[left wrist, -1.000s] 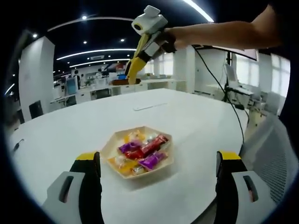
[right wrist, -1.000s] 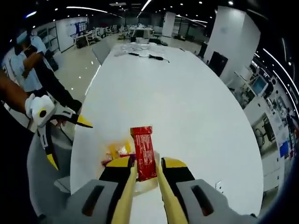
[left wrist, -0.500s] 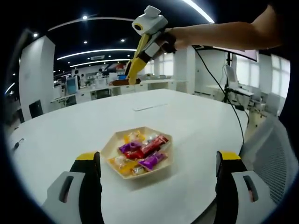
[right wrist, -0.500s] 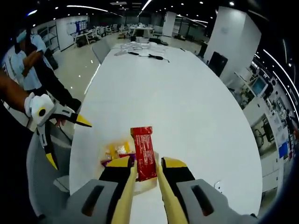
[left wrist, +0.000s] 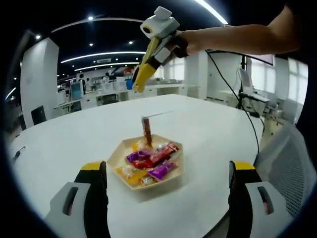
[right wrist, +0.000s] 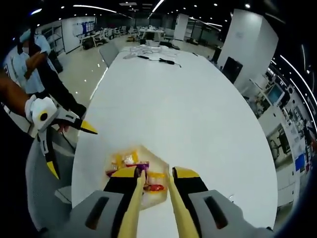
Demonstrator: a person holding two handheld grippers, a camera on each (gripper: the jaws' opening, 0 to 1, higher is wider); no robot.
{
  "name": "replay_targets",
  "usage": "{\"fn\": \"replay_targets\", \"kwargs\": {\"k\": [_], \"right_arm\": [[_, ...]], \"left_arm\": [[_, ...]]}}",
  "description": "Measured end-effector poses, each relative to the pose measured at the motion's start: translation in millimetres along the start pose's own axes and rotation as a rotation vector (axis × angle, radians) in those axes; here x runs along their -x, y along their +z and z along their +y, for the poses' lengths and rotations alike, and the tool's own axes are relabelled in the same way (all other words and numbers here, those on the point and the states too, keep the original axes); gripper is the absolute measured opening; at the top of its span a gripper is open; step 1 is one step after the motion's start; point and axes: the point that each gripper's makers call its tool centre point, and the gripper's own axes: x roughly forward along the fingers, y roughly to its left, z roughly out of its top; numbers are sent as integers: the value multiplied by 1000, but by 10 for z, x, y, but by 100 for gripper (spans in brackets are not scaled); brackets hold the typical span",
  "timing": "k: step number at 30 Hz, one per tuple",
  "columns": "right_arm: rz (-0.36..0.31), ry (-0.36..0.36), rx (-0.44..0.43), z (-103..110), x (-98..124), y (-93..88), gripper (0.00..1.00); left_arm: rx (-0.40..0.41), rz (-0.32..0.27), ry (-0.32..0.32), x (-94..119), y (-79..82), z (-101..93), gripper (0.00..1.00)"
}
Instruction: Place the target food into the container with the food tongs after gripping and lifting it, then release it inside without dropping or visibly crushing the food.
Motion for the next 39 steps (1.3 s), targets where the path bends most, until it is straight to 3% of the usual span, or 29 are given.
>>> {"fn": "replay_targets", "kwargs": {"k": [19,26,30,39], "right_arm": [[-32,-19,-7,-54,84,33,27],[-101,-37,-47,-60,223,54,28],[-204,-82,-54,-73,396,83,28],[-336,-163,-92,-60,801,-125,29]], "left_arm": [[2,1,-2,-3,-4,0,99],[-2,7,-11,-13,-12,-22,99],[1,7,-9,-10,-18,-16,99],[-1,23,-24,-23,-47,-49,99]]}}
